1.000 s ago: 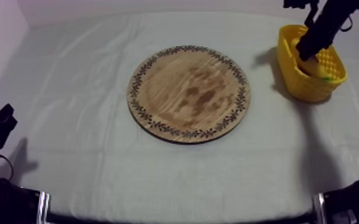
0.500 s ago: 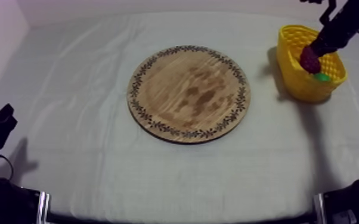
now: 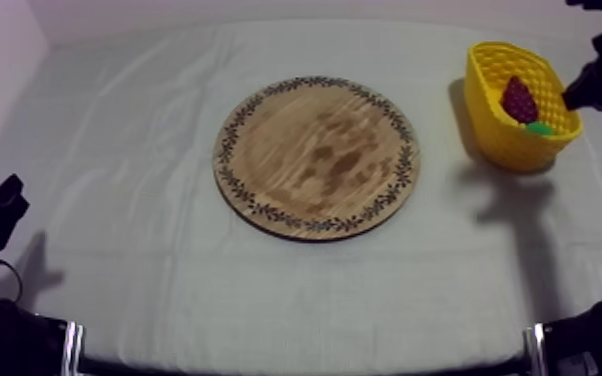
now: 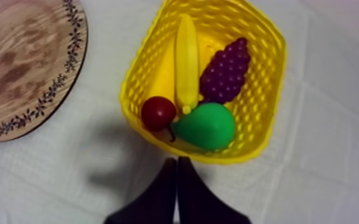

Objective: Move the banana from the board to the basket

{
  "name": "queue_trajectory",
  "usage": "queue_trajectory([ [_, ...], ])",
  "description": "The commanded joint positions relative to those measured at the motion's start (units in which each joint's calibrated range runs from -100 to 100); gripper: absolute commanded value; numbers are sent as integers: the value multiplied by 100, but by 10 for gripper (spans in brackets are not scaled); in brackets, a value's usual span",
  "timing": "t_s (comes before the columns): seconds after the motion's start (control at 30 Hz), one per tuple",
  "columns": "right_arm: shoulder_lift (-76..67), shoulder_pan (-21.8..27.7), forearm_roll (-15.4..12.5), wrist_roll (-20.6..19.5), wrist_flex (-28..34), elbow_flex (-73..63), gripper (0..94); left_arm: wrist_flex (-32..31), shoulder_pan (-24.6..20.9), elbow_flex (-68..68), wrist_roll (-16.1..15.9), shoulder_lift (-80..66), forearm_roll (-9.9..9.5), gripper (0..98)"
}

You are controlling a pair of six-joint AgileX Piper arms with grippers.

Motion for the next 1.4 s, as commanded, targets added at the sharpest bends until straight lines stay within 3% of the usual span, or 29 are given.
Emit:
queue_trajectory([
  [0.0, -1081, -16, 28, -49, -48, 452, 7, -4, -1, 0, 1, 2, 0, 1],
  [0.43, -4364, -97, 100, -123, -111, 1604, 7, -4, -1, 0, 1, 2, 0, 1],
  [0.7, -5768, -222, 299, -243, -488, 2142, 7, -4, -1, 0, 1, 2, 0, 1],
  [0.9, -6136, -189, 398, -301, -987, 2846, 7, -4, -1, 0, 1, 2, 0, 1],
  [1.23, -6187, -200, 299, -597, -2089, 4480, 7, -4, -1, 0, 1, 2, 0, 1],
  [1.37, -6194, -162, 16, -566, -2357, 4938, 7, -4, -1, 0, 1, 2, 0, 1],
])
